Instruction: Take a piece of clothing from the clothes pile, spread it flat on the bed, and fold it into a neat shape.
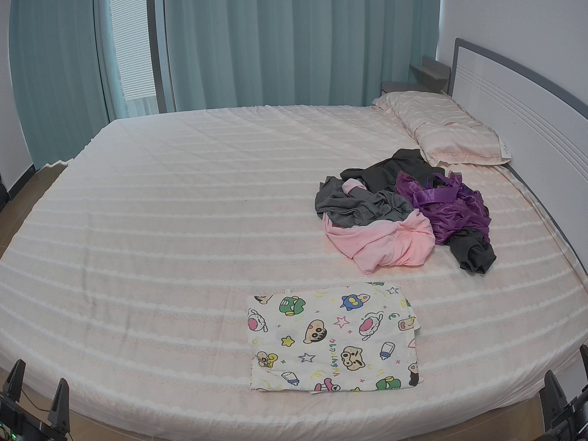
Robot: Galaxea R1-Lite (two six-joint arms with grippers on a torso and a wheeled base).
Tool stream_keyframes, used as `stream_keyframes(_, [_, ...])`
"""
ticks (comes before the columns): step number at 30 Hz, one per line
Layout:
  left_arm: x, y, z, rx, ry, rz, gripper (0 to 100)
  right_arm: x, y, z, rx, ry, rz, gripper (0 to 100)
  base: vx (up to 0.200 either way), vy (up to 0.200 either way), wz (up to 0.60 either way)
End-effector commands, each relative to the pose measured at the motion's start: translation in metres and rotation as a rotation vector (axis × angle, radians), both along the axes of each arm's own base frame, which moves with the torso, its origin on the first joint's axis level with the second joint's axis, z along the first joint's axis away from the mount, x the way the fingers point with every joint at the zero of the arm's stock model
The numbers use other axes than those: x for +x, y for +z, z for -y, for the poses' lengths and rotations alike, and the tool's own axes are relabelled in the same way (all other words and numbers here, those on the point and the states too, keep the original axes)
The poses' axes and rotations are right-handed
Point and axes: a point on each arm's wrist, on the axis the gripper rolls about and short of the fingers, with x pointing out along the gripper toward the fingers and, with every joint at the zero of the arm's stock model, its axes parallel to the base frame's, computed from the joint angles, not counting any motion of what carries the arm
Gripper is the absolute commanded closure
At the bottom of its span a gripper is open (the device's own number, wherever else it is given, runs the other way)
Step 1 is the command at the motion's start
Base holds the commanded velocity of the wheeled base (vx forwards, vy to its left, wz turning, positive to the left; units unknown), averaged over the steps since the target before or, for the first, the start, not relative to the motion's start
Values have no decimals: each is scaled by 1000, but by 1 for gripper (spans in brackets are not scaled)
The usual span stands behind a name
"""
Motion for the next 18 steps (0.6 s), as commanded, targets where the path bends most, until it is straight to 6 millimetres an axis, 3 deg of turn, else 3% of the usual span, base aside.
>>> stream_keyframes(1, [0, -5, 0, 0, 0, -3, 0, 0, -5, 0, 0, 1, -5, 0, 0, 0, 0])
stream_keyframes(18, [0, -5, 0, 2, 0, -3, 0, 0, -5, 0, 1, -1, -5, 0, 0, 0, 0])
